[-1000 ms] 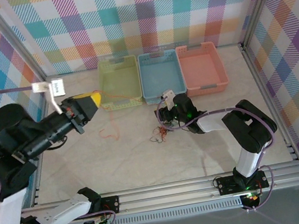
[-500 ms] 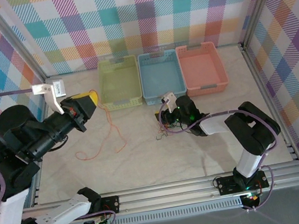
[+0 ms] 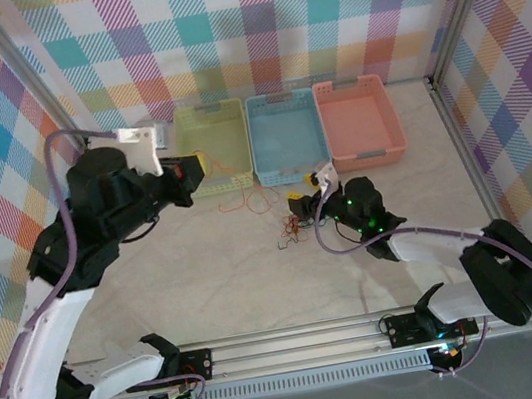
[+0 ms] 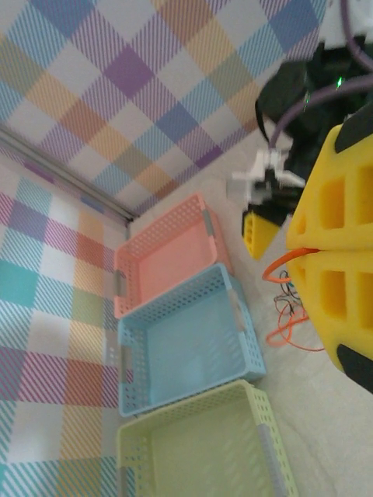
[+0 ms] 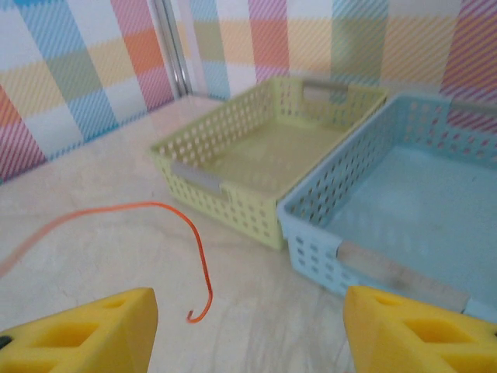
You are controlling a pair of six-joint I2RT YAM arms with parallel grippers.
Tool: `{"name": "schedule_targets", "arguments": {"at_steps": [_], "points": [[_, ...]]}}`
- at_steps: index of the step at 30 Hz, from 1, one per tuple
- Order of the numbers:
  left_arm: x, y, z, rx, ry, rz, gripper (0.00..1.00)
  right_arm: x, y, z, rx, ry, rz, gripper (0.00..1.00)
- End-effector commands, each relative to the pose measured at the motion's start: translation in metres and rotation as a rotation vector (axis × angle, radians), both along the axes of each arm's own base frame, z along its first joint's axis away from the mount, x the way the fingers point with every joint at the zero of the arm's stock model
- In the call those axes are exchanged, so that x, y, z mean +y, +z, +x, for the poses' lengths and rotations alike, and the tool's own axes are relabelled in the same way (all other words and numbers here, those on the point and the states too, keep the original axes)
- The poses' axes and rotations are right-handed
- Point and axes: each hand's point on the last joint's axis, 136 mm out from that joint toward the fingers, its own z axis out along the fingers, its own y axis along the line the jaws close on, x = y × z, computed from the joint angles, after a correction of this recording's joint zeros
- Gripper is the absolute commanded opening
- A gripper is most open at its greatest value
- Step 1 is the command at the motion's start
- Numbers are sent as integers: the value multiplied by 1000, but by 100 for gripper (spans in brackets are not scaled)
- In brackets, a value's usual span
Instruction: Untangle the cables
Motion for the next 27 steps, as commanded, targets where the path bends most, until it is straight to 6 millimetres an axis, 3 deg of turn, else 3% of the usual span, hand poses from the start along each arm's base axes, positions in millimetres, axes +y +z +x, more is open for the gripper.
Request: {"name": "schedule_targets", "arguments": {"at_steps": [1,6,14,20,27], "points": [[-1,5,21,-8,58,-7,0,-14,-7,-4,30,-69,55,65],[-8,1,65,32,127,-6,0,-22,-31,7,56,-145,42,65],[-5,5,159,55,261,-29,0,-23,-30,10,49,-155,23,66],[17,6,229,49,361,-44,0,-23,-30,11,44,-159,11,66],[28,-15,295,48,442,-48,0,-21,-31,12,45,-151,4,66]]}}
